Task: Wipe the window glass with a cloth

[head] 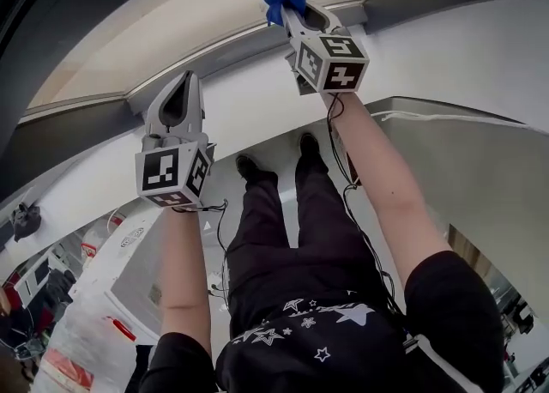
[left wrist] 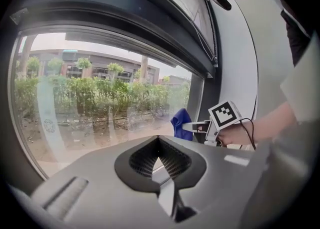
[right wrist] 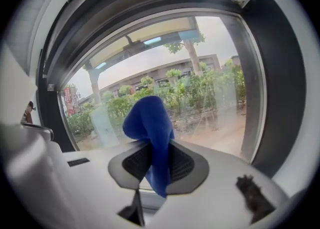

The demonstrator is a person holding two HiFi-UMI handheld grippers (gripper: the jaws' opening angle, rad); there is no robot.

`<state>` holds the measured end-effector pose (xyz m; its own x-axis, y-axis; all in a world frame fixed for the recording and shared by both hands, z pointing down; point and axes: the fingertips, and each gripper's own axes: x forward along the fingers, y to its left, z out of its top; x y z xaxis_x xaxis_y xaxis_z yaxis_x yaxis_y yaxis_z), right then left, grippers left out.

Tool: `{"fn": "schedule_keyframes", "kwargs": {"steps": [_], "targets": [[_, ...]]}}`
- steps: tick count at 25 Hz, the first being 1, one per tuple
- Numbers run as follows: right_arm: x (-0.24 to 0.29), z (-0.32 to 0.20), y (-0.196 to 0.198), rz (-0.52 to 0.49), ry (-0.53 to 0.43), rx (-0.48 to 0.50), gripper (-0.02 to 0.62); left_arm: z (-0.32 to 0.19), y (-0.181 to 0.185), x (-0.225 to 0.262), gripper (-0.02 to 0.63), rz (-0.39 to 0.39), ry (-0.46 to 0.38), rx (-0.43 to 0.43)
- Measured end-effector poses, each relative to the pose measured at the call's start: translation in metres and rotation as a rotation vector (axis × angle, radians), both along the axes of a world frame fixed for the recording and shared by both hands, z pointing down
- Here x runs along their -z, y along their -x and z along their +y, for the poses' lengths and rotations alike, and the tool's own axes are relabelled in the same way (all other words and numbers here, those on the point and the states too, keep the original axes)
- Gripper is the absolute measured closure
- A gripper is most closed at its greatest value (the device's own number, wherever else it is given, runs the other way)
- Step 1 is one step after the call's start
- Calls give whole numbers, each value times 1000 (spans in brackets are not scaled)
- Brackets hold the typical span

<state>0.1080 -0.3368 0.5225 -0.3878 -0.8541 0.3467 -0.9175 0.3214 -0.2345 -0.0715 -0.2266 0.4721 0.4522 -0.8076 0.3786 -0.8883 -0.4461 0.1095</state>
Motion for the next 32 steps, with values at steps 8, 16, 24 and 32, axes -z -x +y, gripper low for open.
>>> {"fn": "schedule_keyframes", "kwargs": {"steps": [8, 16, 24, 32], "targets": [[0, -18, -131, 28, 5, -124, 522, -8, -87, -5, 597, 29, 26, -27], [-8, -31, -221, 26, 10, -208, 522, -2, -165, -16, 597, 63, 50, -48], [-18, -25, -248, 54, 19, -222, 522, 8, -166, -35, 597, 85, 73, 8], [-30, 2, -161, 46, 47, -88, 522, 36, -76, -54, 597, 83, 80, 178]]}}
